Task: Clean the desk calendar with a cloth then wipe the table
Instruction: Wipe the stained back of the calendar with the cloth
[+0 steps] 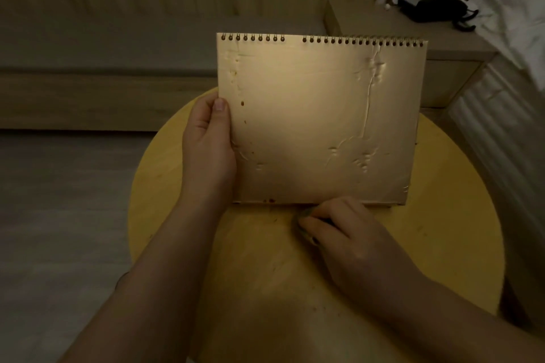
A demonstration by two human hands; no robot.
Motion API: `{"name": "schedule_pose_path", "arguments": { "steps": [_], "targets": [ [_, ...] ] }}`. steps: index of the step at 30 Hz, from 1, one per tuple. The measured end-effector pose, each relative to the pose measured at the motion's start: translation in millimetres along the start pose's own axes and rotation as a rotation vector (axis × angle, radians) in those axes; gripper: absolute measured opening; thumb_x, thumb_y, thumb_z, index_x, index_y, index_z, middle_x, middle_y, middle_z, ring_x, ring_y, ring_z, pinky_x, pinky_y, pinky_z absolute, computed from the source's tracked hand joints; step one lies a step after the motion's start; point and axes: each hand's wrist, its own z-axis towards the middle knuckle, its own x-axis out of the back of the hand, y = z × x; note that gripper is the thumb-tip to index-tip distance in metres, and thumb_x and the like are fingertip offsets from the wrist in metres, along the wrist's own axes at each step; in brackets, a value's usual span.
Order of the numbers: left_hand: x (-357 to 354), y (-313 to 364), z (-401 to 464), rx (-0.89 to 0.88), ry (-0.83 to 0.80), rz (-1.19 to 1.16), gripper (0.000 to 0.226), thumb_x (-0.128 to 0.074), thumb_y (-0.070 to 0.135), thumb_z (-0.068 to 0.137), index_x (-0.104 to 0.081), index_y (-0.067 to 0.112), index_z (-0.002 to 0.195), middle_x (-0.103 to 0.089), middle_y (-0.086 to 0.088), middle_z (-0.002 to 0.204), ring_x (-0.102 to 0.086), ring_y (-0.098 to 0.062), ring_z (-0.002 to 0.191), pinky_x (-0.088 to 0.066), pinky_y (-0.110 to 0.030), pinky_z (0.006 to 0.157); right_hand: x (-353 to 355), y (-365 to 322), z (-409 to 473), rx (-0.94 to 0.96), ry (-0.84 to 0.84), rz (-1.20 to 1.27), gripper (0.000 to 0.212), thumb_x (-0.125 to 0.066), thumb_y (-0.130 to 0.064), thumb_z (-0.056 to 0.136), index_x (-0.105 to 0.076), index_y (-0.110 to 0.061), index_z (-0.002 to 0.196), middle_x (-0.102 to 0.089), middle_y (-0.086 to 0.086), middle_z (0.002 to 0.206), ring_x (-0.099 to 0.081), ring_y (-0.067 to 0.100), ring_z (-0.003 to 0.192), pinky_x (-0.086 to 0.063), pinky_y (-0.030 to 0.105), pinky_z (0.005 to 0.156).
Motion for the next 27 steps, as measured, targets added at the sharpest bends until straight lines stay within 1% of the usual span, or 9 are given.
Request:
{"name": "schedule_pose_path", "arguments": {
  "steps": [3, 5, 6, 10, 13, 18, 22, 25, 27],
  "targets": [
    [1, -1, 0, -0.01, 0.001, 0.0, 0.027, -0.044, 0.029, 0.111, -0.068, 0.036, 0.104, -0.074, 0.026, 0.097, -0.067, 0.007, 0.089, -0.051, -0.012, 0.071, 13, 0, 9, 0.062, 0.085, 0.011, 0.025, -0.054, -0.005, 0.108, -0.073, 0.006, 0.12, -0.07, 0.019, 0.103, -0.063, 0.034, 0.089, -0.052, 0.038, 0.078],
    [0, -2, 1, -0.004, 0.003, -0.008, 0.026, -0.045, 0.03, 0.11, -0.069, 0.036, 0.105, -0.075, 0.021, 0.1, -0.068, 0.005, 0.091, -0.052, -0.014, 0.072, 23, 0, 23, 0.074, 0.11, 0.026, 0.039, -0.039, -0.011, 0.112, -0.073, 0.006, 0.118, -0.069, 0.02, 0.1, -0.062, 0.034, 0.086, -0.052, 0.042, 0.072],
    [0, -2, 2, -0.003, 0.0, -0.015, 0.025, -0.045, 0.03, 0.11, -0.069, 0.035, 0.106, -0.075, 0.017, 0.101, -0.068, 0.003, 0.092, -0.052, -0.015, 0.073, 26, 1, 30, 0.072, 0.1, 0.02, 0.04, -0.038, -0.011, 0.112, -0.073, 0.006, 0.117, -0.069, 0.02, 0.099, -0.061, 0.034, 0.084, -0.052, 0.044, 0.069],
    [0, -3, 2, -0.016, -0.011, -0.045, 0.027, -0.046, 0.032, 0.108, -0.071, 0.038, 0.1, -0.076, 0.015, 0.099, -0.069, 0.0, 0.091, -0.053, -0.017, 0.073, 36, 5, 61, 0.042, 0.06, -0.037, 0.027, -0.058, -0.006, 0.097, -0.075, 0.007, 0.114, -0.068, 0.022, 0.097, -0.062, 0.038, 0.085, -0.055, 0.05, 0.063],
    [1, -2, 1, -0.016, -0.016, -0.044, 0.027, -0.046, 0.036, 0.106, -0.071, 0.041, 0.098, -0.076, 0.013, 0.101, -0.069, -0.003, 0.093, -0.054, -0.019, 0.075, 52, 15, 91, 0.055, 0.117, -0.084, 0.029, -0.057, -0.007, 0.097, -0.075, 0.009, 0.113, -0.068, 0.027, 0.096, -0.062, 0.043, 0.087, -0.054, 0.051, 0.066],
    [1, -2, 0, -0.018, -0.019, -0.04, 0.026, -0.046, 0.037, 0.105, -0.071, 0.043, 0.101, -0.076, 0.011, 0.104, -0.069, -0.004, 0.094, -0.054, -0.021, 0.076, 82, 38, 147, -0.011, 0.233, -0.159, 0.026, -0.057, -0.007, 0.101, -0.075, 0.004, 0.116, -0.065, 0.029, 0.108, -0.059, 0.047, 0.101, -0.044, 0.05, 0.077],
    [1, 0, 0, -0.03, -0.027, -0.041, 0.033, -0.045, 0.036, 0.107, -0.072, 0.051, 0.094, -0.075, 0.015, 0.098, -0.068, 0.0, 0.089, -0.053, -0.017, 0.073, 93, 43, 175, 0.002, 0.315, -0.198, 0.029, -0.052, -0.006, 0.1, -0.076, 0.005, 0.112, -0.065, 0.031, 0.107, -0.06, 0.048, 0.101, -0.046, 0.053, 0.077],
    [1, -1, 0, -0.033, -0.04, -0.052, 0.033, -0.046, 0.037, 0.106, -0.072, 0.051, 0.094, -0.076, 0.015, 0.1, -0.07, -0.001, 0.091, -0.054, -0.017, 0.074, 79, 36, 169, 0.055, 0.297, -0.201, 0.024, -0.056, -0.002, 0.099, -0.077, 0.005, 0.107, -0.066, 0.03, 0.101, -0.062, 0.047, 0.096, -0.046, 0.051, 0.074],
    [2, -2, 1, -0.029, -0.042, -0.068, 0.031, -0.046, 0.038, 0.105, -0.072, 0.051, 0.095, -0.077, 0.011, 0.103, -0.071, -0.005, 0.093, -0.056, -0.021, 0.075, 65, 29, 155, 0.083, 0.242, -0.181, 0.021, -0.06, -0.001, 0.099, -0.077, 0.005, 0.11, -0.066, 0.028, 0.099, -0.061, 0.045, 0.093, -0.048, 0.051, 0.074]
  ]
}}
